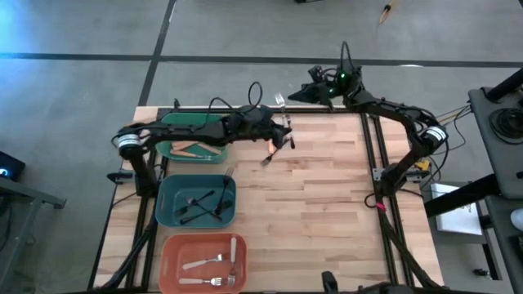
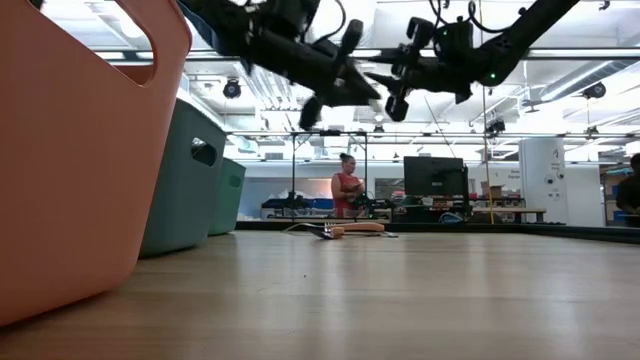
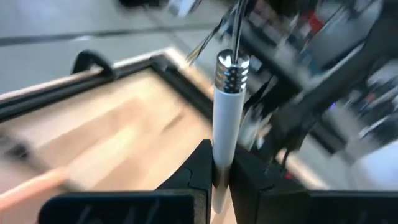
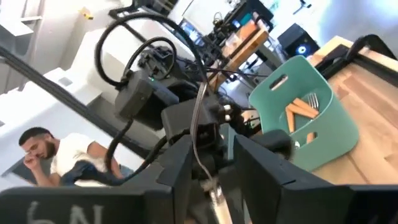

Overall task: Sort silverware by color (type)
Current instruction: Put the white fork into the orange bin

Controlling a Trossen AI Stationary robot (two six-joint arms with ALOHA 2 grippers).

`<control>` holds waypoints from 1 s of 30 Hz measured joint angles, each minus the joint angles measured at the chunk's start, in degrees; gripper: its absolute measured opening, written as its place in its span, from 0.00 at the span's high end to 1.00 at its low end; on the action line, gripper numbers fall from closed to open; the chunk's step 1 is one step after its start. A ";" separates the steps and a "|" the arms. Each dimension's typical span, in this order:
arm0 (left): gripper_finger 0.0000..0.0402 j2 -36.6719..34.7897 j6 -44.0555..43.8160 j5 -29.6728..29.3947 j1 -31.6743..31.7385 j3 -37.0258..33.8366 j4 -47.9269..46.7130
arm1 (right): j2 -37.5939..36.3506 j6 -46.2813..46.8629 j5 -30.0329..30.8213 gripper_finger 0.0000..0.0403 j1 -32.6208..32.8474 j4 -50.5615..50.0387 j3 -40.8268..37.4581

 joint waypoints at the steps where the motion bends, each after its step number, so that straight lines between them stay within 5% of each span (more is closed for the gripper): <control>1: 0.96 -1.55 1.08 -0.03 0.01 0.00 -3.63 | -0.02 -0.02 -1.80 0.72 -0.90 -0.78 0.82; 9: 0.96 -21.78 2.77 0.03 -7.08 0.24 -39.11 | -0.09 -4.79 -13.06 0.72 -7.43 -13.65 6.64; 15: 0.96 -32.00 -20.78 -8.25 -27.85 0.24 -54.96 | -0.09 -12.02 -13.36 0.76 -9.05 -21.83 6.18; 19: 0.94 -31.02 -39.71 -15.56 -44.12 0.04 -60.13 | -0.09 -17.72 -13.00 0.76 -9.15 -28.16 5.78; 23: 0.93 -26.73 -55.48 -15.83 -56.32 0.02 -60.74 | -0.09 -22.13 -11.22 0.76 -8.97 -33.57 5.74; 30: 0.95 -20.54 -67.51 -12.15 -66.21 0.17 -61.19 | -0.09 -24.46 -6.46 0.77 -8.58 -37.48 5.74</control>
